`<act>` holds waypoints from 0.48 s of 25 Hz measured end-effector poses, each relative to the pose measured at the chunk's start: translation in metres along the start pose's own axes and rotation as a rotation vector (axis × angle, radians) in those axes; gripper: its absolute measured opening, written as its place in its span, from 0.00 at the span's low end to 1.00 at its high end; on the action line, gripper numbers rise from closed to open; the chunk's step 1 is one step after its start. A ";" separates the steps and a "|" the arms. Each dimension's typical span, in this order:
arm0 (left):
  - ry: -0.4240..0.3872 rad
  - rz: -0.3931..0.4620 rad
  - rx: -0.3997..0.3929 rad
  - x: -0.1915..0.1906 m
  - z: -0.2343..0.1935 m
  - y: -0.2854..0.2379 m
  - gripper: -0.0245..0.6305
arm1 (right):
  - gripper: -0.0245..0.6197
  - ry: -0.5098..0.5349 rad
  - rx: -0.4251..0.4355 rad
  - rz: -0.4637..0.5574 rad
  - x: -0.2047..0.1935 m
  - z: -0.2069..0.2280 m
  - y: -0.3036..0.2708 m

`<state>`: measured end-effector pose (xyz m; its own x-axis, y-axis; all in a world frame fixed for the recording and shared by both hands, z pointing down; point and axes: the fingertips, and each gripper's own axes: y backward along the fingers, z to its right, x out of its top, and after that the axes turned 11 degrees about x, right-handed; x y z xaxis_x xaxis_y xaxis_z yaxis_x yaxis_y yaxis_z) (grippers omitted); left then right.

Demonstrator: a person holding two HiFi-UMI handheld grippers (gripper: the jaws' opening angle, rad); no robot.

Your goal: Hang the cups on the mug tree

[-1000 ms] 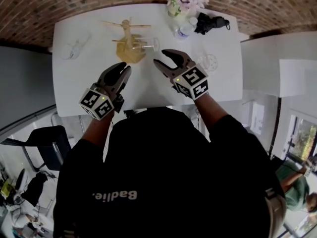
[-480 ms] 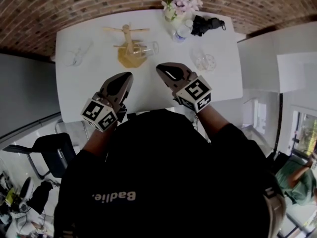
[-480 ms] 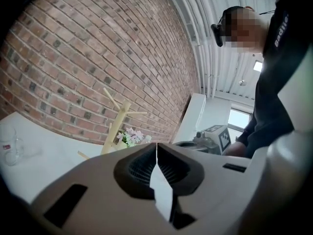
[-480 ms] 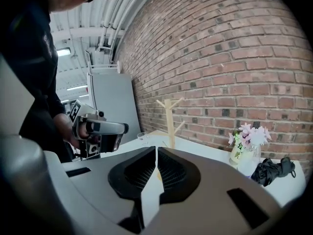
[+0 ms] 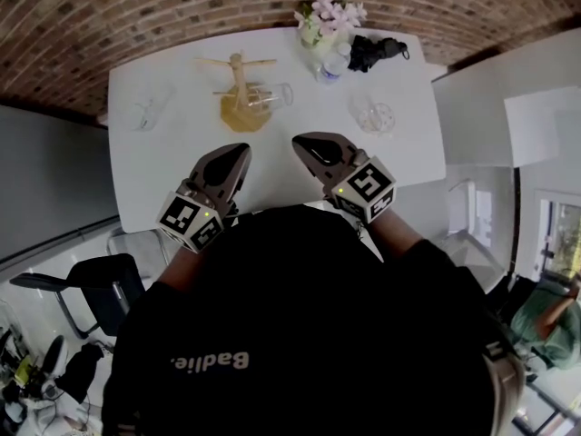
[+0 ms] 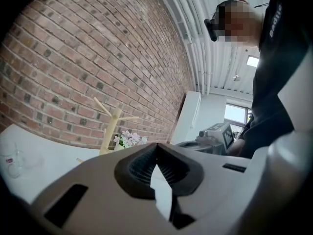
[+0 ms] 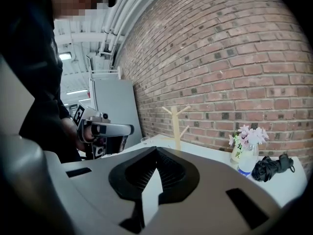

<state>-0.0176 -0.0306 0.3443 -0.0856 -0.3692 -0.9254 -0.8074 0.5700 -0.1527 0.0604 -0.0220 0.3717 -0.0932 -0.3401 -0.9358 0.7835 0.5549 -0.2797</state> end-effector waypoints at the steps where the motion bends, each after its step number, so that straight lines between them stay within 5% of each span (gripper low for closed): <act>1: 0.000 -0.002 -0.002 -0.001 0.001 0.001 0.04 | 0.08 -0.002 -0.005 0.004 -0.001 -0.001 0.001; 12: -0.002 0.005 -0.020 -0.001 0.003 0.003 0.04 | 0.08 0.010 -0.022 -0.019 -0.002 -0.005 0.003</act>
<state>-0.0185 -0.0263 0.3436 -0.0886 -0.3648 -0.9268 -0.8182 0.5573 -0.1411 0.0597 -0.0155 0.3718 -0.1139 -0.3433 -0.9323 0.7681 0.5647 -0.3018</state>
